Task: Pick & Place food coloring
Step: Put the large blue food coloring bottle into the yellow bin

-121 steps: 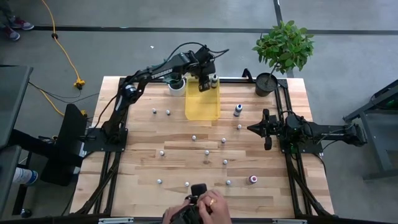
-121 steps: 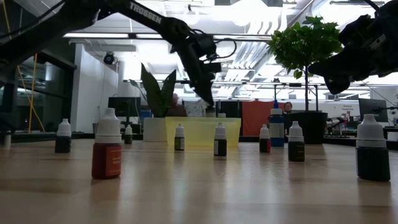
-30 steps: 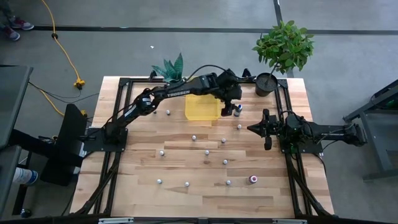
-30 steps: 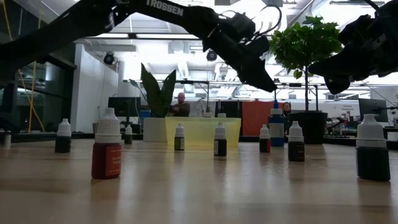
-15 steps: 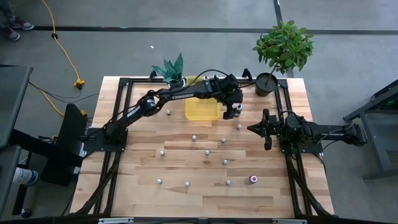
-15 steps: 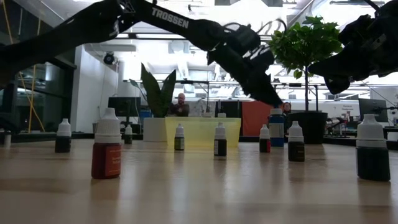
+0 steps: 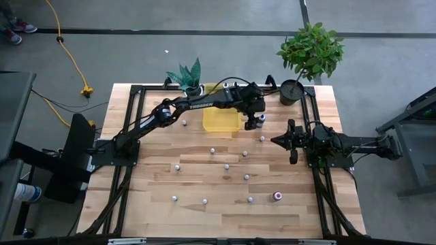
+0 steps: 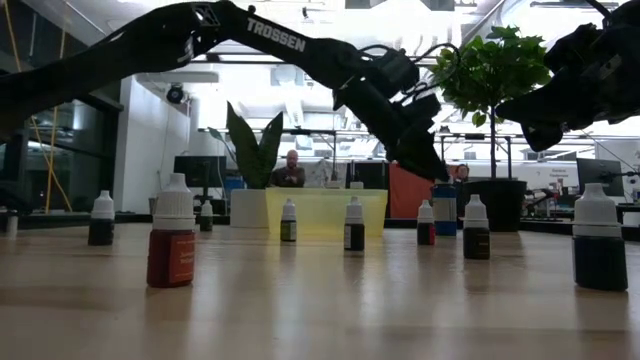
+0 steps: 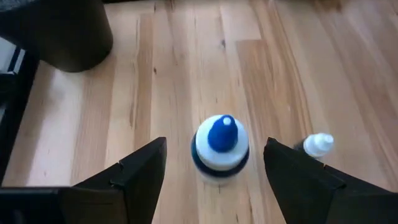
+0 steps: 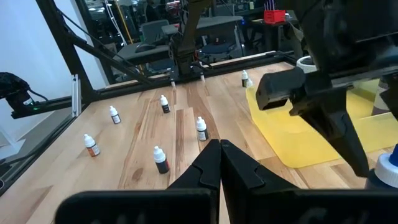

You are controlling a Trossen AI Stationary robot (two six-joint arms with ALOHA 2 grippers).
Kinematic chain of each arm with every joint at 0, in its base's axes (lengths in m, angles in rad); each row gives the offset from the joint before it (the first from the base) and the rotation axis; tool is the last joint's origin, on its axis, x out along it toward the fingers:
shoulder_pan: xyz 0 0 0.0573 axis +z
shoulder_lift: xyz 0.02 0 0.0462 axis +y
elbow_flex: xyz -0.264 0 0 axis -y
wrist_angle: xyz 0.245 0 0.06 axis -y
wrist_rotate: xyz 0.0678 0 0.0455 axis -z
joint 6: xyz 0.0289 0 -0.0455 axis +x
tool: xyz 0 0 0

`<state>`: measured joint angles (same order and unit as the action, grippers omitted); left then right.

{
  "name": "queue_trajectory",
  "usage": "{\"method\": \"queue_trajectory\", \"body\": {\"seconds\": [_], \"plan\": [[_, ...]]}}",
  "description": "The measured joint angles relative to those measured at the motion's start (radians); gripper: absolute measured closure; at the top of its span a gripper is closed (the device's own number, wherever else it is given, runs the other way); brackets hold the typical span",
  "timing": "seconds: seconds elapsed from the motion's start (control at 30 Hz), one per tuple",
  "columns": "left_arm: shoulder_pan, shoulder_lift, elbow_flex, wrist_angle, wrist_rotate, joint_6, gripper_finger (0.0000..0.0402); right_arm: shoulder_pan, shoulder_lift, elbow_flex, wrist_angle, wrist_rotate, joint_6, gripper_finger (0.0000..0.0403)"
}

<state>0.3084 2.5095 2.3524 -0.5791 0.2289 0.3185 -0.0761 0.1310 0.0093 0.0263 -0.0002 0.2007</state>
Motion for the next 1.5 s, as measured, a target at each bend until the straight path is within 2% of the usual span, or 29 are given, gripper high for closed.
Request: {"method": "queue_trajectory", "body": {"seconds": [0.17,0.9,1.07,1.4,1.5], "plan": [[0.000,-0.001,0.000,0.006,-0.031,0.008,0.0142,0.000,0.000,0.000,0.000,0.000,0.000,0.0402],[-0.001,0.017,0.001,0.010,-0.030,-0.010,0.0145,0.000,0.000,0.000,0.000,0.000,0.000,0.0402],[-0.001,0.017,0.001,0.012,-0.027,-0.010,0.0185,0.000,0.000,0.000,0.000,0.000,0.000,0.0402],[-0.002,0.017,0.002,0.010,-0.035,-0.017,0.0321,0.000,0.000,0.000,0.000,0.000,0.000,0.0402],[-0.001,0.007,0.003,0.003,-0.045,-0.054,0.0323,0.000,0.000,0.000,0.000,0.000,0.000,0.0402]]}}
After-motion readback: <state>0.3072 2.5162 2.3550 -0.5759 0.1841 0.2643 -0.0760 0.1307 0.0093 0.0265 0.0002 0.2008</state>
